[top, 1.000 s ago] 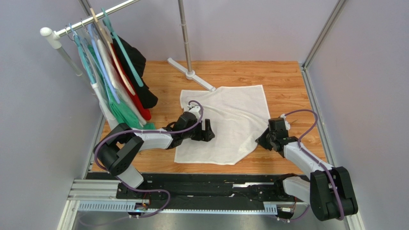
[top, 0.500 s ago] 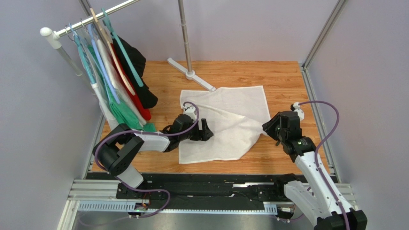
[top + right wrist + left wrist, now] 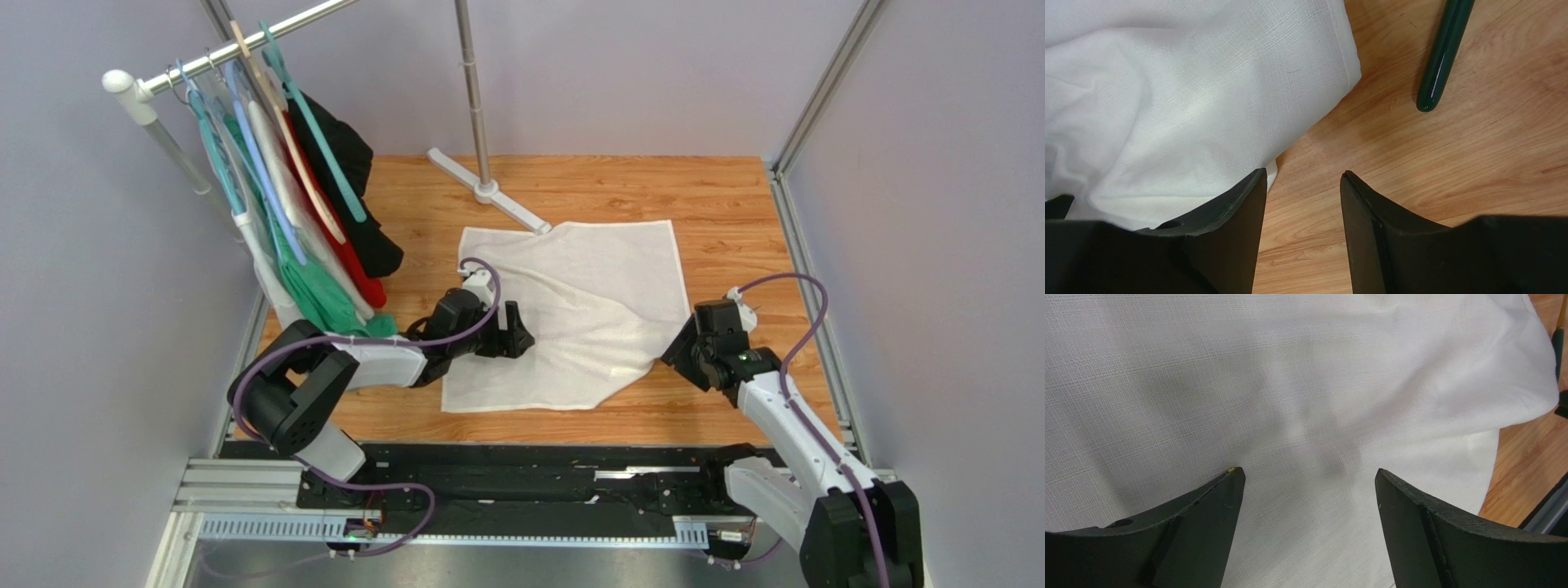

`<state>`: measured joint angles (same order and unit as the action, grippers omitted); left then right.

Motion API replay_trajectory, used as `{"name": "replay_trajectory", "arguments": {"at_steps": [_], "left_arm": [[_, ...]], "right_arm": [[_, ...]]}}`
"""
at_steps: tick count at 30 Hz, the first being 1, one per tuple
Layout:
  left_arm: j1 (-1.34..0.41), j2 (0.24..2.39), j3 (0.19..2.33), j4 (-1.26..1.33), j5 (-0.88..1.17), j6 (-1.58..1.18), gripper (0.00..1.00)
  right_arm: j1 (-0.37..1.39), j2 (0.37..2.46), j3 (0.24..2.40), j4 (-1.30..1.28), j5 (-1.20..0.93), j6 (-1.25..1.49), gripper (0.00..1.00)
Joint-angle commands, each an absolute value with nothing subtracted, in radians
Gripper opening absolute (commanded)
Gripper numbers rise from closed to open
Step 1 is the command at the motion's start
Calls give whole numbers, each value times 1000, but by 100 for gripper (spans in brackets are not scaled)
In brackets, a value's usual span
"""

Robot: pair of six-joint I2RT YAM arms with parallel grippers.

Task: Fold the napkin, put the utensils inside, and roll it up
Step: Flatten the napkin out

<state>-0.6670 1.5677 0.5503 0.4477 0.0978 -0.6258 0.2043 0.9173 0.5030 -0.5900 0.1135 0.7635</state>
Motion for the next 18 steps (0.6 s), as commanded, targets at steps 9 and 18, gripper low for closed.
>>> {"name": "replay_trajectory", "arguments": {"at_steps": [9,18], "left_arm": [[-924,1281,609,213,12,-307,88],[-1162,1564,793,274,-60,-281,87]], "right_arm": [[201,1136,581,-367,146,744,46],[201,1301,653,-311,117,692,28]]}}
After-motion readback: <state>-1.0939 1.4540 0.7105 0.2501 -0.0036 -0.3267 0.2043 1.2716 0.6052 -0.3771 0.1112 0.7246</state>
